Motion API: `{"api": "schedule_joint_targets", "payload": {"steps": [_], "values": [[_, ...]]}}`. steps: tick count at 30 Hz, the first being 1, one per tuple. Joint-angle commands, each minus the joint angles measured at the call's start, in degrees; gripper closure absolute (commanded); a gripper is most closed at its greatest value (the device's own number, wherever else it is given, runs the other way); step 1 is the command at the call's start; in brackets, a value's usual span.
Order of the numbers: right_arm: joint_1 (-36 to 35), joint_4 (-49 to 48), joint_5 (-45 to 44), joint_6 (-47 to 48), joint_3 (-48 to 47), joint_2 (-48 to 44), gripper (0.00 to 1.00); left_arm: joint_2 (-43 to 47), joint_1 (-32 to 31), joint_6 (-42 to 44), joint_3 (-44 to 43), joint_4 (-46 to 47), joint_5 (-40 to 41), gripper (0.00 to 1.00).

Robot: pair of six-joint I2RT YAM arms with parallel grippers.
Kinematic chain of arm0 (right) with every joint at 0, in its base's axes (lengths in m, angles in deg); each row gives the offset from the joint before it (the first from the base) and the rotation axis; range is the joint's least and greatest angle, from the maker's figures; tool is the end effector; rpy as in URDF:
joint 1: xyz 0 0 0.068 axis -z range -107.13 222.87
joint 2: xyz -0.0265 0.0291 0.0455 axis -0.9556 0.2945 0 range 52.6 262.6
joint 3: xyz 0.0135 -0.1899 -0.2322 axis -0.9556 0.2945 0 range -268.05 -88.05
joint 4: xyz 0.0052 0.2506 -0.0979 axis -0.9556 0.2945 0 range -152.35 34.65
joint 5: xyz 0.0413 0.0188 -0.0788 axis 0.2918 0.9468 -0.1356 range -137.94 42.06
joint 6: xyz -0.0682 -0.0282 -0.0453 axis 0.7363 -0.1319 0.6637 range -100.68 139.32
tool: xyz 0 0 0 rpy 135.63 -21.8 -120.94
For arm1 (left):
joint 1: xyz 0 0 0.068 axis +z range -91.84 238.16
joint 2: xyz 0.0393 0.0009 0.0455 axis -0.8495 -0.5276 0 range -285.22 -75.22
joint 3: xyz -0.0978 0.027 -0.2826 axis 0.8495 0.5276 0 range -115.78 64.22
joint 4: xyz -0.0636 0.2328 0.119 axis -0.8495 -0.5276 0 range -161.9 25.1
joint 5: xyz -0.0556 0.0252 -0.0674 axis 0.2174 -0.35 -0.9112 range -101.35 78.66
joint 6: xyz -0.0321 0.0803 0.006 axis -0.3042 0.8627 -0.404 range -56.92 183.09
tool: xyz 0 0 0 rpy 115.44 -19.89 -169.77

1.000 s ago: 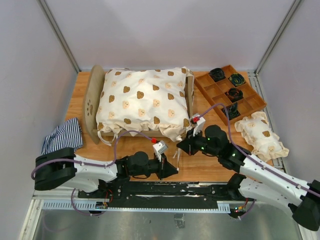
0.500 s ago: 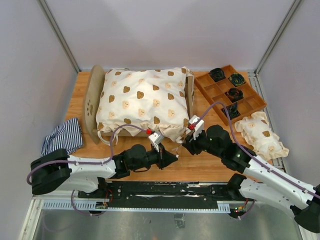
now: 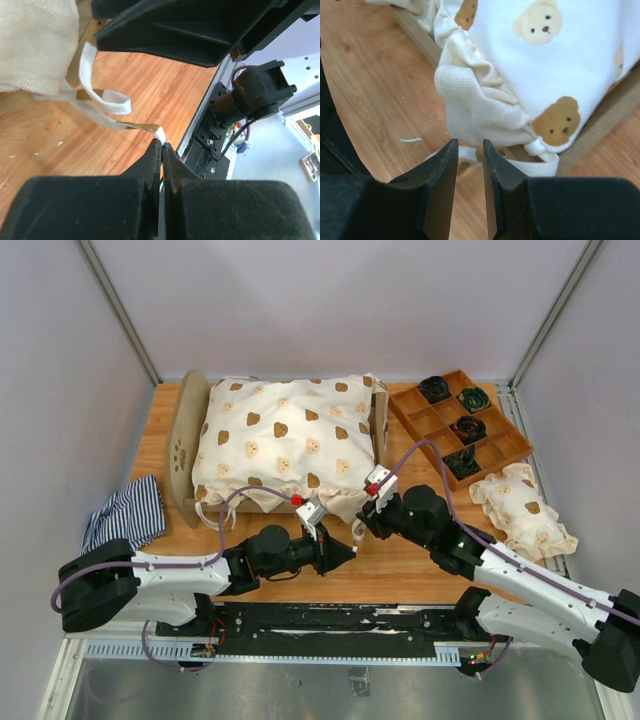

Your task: Set up the pet bed

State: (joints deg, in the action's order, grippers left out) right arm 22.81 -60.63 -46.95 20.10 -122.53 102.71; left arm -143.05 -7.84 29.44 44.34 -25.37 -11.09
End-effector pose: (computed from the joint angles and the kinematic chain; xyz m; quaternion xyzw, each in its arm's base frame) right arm 0.1506 0.1820 0.2826 -0.3504 0.7254 0.2533 0.5355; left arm 0.1112 -0.2490 0.2143 0.2095 0.7276 -0.4980 0.4228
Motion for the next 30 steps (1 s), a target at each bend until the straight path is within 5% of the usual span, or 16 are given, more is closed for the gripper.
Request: {"api": "schedule_joint_targets", "payload": {"steps": [1,10,15,20,24,27,30], "values": [[-1.55,-5.17,3.59,-2.33,0.42,3.08,0.72,2.37,0.55,0.20,0.95,2.24,-0.41,1.00],[-3.36,1.84,9.77,22.29,1.57,-7.45,0.50,3.79,5.59,-0.11,-0.67,0.50,-3.33,1.00],[-8.95,1.28,9.06,40.61,6.89,-10.56,0.50,4.15,8.56,-0.34,-2.54,-1.50,-5.19,1.00],[-12.20,-3.80,3.87,47.68,10.38,-8.92,0.52,3.91,10.11,-0.10,-3.58,-1.65,-8.07,1.00],[-13.05,-12.43,-8.00,43.73,13.08,-7.96,0.63,4.36,10.82,-0.27,-3.23,-1.64,-9.25,1.00],[-13.04,-16.74,-10.80,28.19,13.56,-10.18,0.63,5.14,10.97,-0.43,-2.45,-1.82,-9.71,1.00],[-13.12,-17.03,-14.37,12.11,15.14,-11.83,0.52,6.21,11.16,-0.45,-1.72,-1.97,-9.83,1.00]]}}
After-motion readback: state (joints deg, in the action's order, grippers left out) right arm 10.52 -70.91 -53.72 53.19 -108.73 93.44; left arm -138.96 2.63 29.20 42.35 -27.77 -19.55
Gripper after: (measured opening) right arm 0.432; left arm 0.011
